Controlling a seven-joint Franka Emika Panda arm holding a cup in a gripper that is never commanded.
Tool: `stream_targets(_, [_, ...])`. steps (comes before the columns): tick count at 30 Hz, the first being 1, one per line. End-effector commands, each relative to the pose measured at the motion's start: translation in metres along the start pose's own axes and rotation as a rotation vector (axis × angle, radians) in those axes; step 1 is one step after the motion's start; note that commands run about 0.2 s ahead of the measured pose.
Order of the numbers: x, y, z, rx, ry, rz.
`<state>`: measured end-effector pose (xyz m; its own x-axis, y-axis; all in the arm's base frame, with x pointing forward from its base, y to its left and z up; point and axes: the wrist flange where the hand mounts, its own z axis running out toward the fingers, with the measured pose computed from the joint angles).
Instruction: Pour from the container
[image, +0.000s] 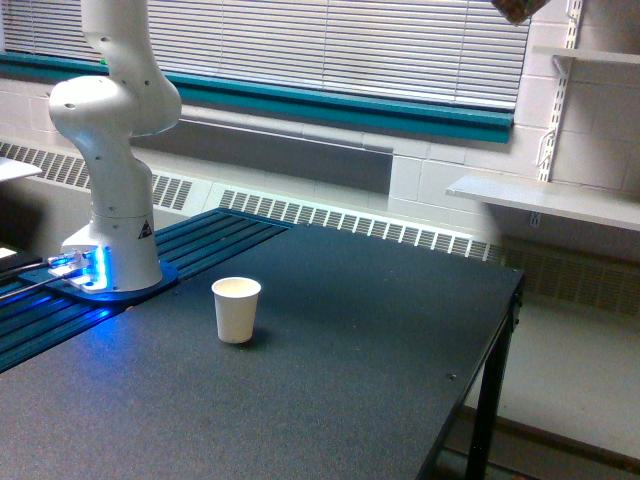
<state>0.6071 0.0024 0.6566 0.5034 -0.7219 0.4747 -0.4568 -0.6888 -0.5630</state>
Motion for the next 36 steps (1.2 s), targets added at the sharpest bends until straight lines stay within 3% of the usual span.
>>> stream_targets(1, [-0.033,0.04,0.051,-0.113,-0.098,0.114])
stream_targets(6, [-0.055,0.062,0.069,-0.162,-0.137,0.165])
stream_targets(13, [-0.089,0.114,0.092,-0.294,-0.201,0.215])
stream_targets(21, [-0.13,0.173,0.1,-0.433,-0.243,0.249])
stream_targets(36, [-0.157,0.207,0.052,-0.532,-0.201,0.296])
